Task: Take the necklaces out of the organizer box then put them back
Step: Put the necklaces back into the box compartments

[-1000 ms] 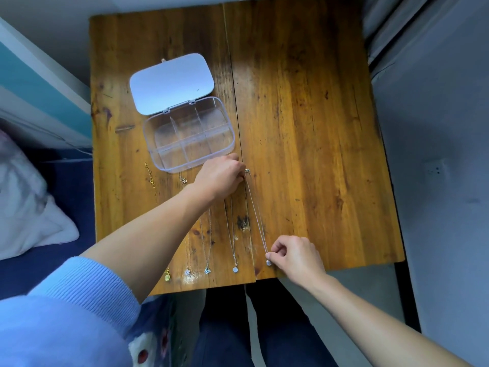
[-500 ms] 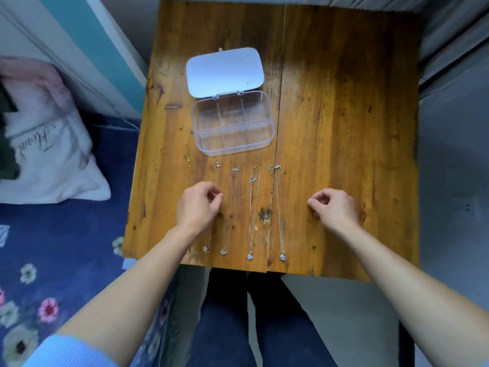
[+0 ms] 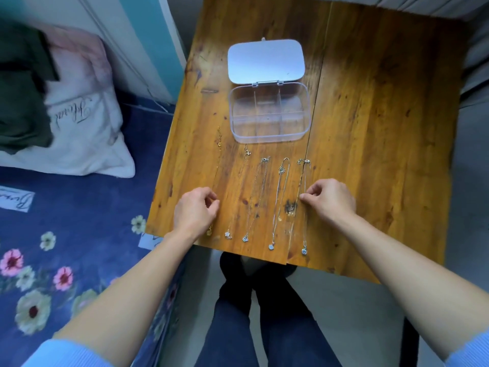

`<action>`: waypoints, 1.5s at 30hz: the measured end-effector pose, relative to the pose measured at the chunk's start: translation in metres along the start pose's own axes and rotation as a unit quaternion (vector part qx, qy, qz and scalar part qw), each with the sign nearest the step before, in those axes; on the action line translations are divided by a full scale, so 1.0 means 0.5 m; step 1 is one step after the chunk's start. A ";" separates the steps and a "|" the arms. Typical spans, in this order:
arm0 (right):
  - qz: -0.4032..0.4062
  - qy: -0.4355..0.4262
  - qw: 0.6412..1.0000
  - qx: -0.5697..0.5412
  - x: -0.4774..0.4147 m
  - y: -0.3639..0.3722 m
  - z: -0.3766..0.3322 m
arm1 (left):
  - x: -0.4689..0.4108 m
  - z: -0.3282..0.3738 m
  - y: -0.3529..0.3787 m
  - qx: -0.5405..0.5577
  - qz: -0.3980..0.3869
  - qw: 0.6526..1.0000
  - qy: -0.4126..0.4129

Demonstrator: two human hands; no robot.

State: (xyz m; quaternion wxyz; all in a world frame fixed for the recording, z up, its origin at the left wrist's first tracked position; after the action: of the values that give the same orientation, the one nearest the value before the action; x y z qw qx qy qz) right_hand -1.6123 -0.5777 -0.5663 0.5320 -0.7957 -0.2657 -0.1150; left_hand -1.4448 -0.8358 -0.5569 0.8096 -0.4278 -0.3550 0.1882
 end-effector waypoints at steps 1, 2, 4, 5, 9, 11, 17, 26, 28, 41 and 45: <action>-0.003 0.008 1.000 0.007 0.000 0.007 -0.008 | 0.000 -0.002 0.001 0.001 -0.001 1.000 0.005; -0.006 0.014 1.000 0.011 0.000 0.013 -0.014 | 0.001 -0.005 0.002 0.001 -0.002 1.000 0.009; -0.010 0.022 1.000 0.019 0.004 0.021 -0.025 | 0.003 -0.011 0.002 0.000 -0.003 1.000 0.017; -0.014 0.025 0.999 0.016 0.007 0.022 -0.028 | 0.004 -0.013 0.001 0.000 -0.003 1.000 0.021; -0.020 0.023 0.994 -0.103 0.020 0.021 -0.040 | 0.005 -0.015 -0.003 -0.004 -0.012 0.999 0.036; -0.008 0.031 0.979 -0.199 0.026 0.006 -0.053 | 0.002 -0.013 -0.007 -0.007 -0.014 0.999 0.046; -0.001 0.015 0.948 -0.317 0.045 -0.073 -0.119 | -0.018 0.017 -0.021 -0.003 -0.025 0.997 0.067; -0.008 -0.075 0.933 -0.351 0.021 -0.218 -0.271 | -0.114 0.114 -0.071 0.057 -0.013 0.995 0.085; -0.006 -0.090 0.926 -0.366 0.005 -0.240 -0.308 | -0.142 0.130 -0.080 0.072 -0.009 0.995 0.074; -0.040 -0.052 0.895 -0.441 -0.157 -0.220 -0.426 | -0.232 0.153 -0.065 0.256 -0.088 0.962 -0.030; -0.055 -0.020 0.918 -0.393 -0.205 -0.167 -0.418 | -0.239 0.153 -0.056 0.286 -0.095 0.953 -0.044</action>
State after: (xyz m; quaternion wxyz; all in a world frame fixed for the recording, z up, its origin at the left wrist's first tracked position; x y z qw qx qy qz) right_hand -1.7224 -0.7741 -0.4633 0.1640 -0.9270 -0.2527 -0.2235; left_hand -1.5820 -0.8816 -0.5538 0.8956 -0.1343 -0.3608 0.2227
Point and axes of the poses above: each hand's wrist, its own x-axis away from the middle knuckle, its own y-axis out of the palm, z = x × y, the point moved 5 cm from there along -x, towards the middle knuckle, and after that the axes turned 6 degrees about -y, right-handed, at the moved point
